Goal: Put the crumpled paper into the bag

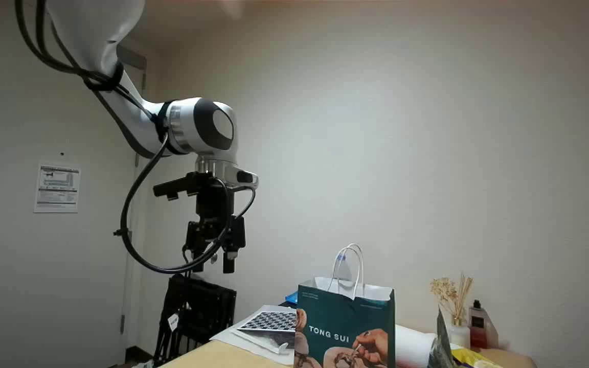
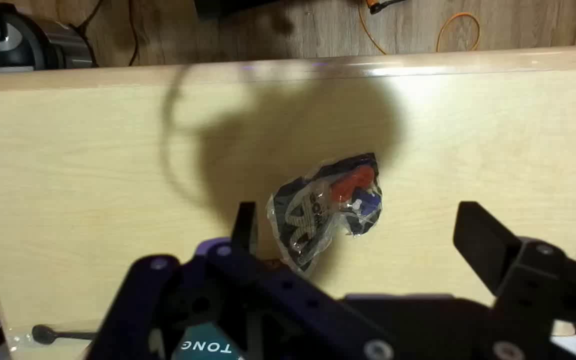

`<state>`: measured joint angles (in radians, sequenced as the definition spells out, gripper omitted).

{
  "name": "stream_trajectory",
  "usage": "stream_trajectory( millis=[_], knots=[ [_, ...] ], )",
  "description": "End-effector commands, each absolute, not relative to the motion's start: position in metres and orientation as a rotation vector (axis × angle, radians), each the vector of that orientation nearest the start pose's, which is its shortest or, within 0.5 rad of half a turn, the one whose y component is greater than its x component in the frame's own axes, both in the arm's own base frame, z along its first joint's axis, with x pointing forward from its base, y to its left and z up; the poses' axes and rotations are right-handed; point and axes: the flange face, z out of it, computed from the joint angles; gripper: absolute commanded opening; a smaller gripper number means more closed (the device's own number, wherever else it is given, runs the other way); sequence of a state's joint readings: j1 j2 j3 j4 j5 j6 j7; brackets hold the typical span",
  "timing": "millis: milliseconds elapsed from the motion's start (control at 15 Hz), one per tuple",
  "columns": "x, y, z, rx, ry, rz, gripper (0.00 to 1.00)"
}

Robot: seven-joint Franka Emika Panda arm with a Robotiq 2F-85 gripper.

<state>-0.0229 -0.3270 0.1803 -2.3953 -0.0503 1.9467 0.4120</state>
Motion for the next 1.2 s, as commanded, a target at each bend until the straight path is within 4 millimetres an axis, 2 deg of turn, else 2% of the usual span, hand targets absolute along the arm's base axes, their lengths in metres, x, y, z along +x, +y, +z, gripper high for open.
stream_trajectory(
  millis=[0, 200, 400, 600, 933, 1000, 1133],
  knots=[
    [0.423, 0.065, 0.429, -3.247, 0.402, 0.154, 1.00],
    [0.423, 0.065, 0.429, -3.247, 0.402, 0.154, 1.00],
    [0.431, 0.047, 0.413, -3.247, 0.482, 0.208, 1.00],
    [0.444, 0.021, 0.383, -3.224, 0.530, 0.294, 1.00],
    [0.459, -0.027, 0.319, -3.155, 0.688, 0.490, 1.00],
    [0.449, -0.015, 0.335, -3.154, 0.646, 0.439, 1.00],
    [0.454, -0.026, 0.317, -3.138, 0.681, 0.500, 1.00]
  ],
)
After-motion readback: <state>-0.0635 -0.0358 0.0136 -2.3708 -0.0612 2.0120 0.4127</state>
